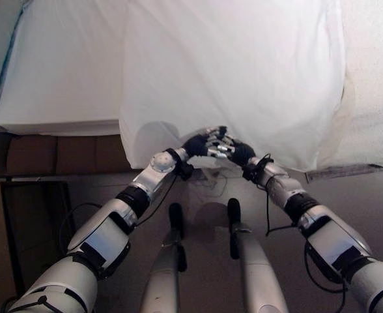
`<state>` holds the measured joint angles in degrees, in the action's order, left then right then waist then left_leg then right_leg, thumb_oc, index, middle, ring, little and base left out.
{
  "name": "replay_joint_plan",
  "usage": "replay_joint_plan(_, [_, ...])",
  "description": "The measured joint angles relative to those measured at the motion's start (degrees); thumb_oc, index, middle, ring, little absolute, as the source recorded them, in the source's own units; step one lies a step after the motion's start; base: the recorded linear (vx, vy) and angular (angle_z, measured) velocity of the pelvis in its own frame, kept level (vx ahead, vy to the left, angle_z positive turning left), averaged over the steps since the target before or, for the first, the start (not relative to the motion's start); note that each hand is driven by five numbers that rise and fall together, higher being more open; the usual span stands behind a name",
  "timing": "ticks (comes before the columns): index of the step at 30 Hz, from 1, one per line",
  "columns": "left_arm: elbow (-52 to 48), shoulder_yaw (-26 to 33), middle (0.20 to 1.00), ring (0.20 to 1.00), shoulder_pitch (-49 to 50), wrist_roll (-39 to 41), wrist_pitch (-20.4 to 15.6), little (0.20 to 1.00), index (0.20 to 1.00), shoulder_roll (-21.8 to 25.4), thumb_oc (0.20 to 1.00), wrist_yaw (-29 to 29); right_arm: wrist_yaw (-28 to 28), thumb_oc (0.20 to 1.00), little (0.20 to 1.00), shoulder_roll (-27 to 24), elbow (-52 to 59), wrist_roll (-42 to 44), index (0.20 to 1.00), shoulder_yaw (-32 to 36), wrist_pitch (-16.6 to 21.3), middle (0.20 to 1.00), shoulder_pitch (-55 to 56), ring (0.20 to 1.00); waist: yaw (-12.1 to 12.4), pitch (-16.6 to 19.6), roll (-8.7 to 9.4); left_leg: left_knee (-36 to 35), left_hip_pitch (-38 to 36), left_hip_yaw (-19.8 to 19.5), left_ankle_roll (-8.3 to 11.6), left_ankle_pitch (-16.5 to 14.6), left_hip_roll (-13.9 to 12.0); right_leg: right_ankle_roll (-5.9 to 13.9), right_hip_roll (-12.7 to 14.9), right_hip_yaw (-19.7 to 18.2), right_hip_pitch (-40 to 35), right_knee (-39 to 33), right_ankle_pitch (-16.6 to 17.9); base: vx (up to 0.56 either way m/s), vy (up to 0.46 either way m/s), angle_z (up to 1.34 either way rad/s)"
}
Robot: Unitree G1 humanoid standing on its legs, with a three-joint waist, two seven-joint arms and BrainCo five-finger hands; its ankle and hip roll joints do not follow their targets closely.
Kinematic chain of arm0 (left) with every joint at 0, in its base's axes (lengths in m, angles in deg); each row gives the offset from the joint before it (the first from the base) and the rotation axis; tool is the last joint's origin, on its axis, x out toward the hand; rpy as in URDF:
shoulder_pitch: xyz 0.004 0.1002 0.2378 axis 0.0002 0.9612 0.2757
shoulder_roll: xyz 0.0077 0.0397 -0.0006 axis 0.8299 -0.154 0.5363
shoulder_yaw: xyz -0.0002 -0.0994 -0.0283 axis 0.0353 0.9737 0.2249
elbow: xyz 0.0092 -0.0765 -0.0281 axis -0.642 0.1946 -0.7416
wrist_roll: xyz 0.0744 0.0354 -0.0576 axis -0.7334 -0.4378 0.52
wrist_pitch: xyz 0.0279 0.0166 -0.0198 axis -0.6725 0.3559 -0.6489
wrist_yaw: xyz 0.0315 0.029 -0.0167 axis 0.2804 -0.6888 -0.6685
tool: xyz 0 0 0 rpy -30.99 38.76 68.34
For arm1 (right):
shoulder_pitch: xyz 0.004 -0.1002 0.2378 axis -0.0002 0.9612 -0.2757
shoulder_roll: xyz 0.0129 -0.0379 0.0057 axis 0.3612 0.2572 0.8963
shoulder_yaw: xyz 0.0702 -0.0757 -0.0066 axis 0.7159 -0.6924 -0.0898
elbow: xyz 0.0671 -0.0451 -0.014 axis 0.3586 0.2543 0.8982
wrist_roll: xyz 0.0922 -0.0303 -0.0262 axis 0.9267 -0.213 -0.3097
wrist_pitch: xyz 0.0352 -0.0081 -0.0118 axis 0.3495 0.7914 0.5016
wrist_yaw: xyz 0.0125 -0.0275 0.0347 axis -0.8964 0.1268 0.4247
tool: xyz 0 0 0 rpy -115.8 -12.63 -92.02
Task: Make the bed
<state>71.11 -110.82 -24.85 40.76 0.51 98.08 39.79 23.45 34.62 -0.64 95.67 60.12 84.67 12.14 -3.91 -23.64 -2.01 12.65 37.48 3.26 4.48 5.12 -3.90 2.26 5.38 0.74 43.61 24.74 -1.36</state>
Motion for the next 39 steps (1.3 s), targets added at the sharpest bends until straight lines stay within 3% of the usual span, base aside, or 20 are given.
replay_joint_plan(4, [9.14, 2.37, 1.000, 1.000, -7.16, -1.56, -1.09, 1.000, 1.000, 0.39, 1.000, -8.39, 1.37, 1.000, 1.000, 0.04, -6.87, 2.58, 1.000, 0.88, -0.02, 1.000, -8.63, 1.000, -0.29, -0.72, 1.25, 6.90, 8.67, -0.34, 0.33, -1.58, -0.61, -0.78, -0.19, -0.05, 8.00, 5.09, -0.56, -0.04, 0.020, 0.00])
replay_joint_plan(9, [12.34, 2.34, 1.000, 1.000, -11.93, -2.23, -1.45, 1.000, 1.000, 3.34, 1.000, -11.94, 4.00, 1.000, 1.000, 0.28, -9.53, 6.18, 1.000, 4.38, 0.23, 1.000, -13.47, 1.000, -1.25, -2.22, 2.43, 13.92, 14.70, -0.53, 0.24, -3.72, -1.17, -1.27, -0.44, -0.16, 12.86, 9.53, -1.16, 0.00, 0.020, -0.03])
replay_joint_plan(14, [13.54, 4.11, 1.000, 1.000, -13.68, -2.23, -1.44, 1.000, 1.000, 5.55, 1.000, -14.13, 9.07, 1.000, 1.000, -1.77, -13.21, 10.88, 1.000, 7.75, 1.46, 1.000, -15.96, 1.000, -1.04, -2.64, 2.44, 19.35, 18.64, -0.44, -0.18, -5.90, -1.44, -1.24, -0.22, -0.54, 15.75, 12.64, -1.87, 0.01, 0.014, -0.02])
replay_joint_plan(18, [13.70, 5.04, 1.000, 1.000, -13.67, -2.16, -1.44, 1.000, 1.000, 6.61, 1.000, -15.33, 12.12, 1.000, 1.000, -5.82, -15.23, 10.40, 1.000, 8.67, 1.52, 1.000, -16.12, 1.000, 0.49, -2.64, 2.44, 18.55, 18.69, -0.33, -0.45, -5.66, -1.13, -1.15, 0.24, -0.50, 16.04, 12.54, -1.92, 0.00, 0.004, 0.04])
replay_joint_plan(24, [11.92, 8.79, 1.000, 1.000, -10.48, -2.10, -1.93, 1.000, 1.000, 9.38, 1.000, -15.28, 14.37, 1.000, 1.000, -8.95, -17.42, 5.78, 1.000, 9.04, 1.46, 1.000, -15.93, 1.000, 0.62, -2.99, 1.90, 16.92, 17.17, -0.20, -0.75, -5.19, -0.48, -0.86, 1.16, -0.09, 14.47, 12.02, -2.14, 0.01, -0.022, 0.07])
replay_joint_plan(27, [10.35, 15.60, 1.000, 1.000, -3.22, 1.09, -2.17, 1.000, 1.000, 9.98, 1.000, -15.26, 15.08, 1.000, 1.000, -11.03, -19.23, 4.19, 1.000, 13.11, 1.18, 1.000, -12.06, 1.000, 1.31, -3.12, 1.55, 12.56, 11.44, -0.02, -0.71, -4.15, 0.08, -0.74, 1.68, 0.23, 9.48, 9.48, -2.25, 0.01, -0.024, 0.10])
replay_joint_plan(32, [7.67, 16.98, 1.000, 1.000, 3.43, 0.59, -2.59, 1.000, 1.000, 15.82, 1.000, -16.69, 18.06, 1.000, 1.000, -14.37, -19.59, 4.83, 1.000, 19.02, 1.78, 1.000, -7.78, 1.000, 1.80, -3.01, 1.28, 6.54, 7.81, -0.14, -0.38, -1.32, 0.38, -0.86, 2.13, 1.70, 6.64, 6.76, -2.14, 0.01, -0.022, 0.14])
replay_joint_plan(39, [6.28, 22.31, 1.000, 1.000, 19.17, 0.00, -2.49, 1.000, 1.000, 15.78, 1.000, -17.11, 18.44, 1.000, 1.000, -15.07, -21.54, 5.93, 1.000, 27.34, 1.75, 1.000, 4.06, 1.000, 3.56, -3.50, -0.77, -3.03, -3.03, -0.38, -0.40, 1.51, 0.42, -0.61, 2.11, 3.94, -3.77, -0.15, -1.56, 0.03, -0.022, 0.07])
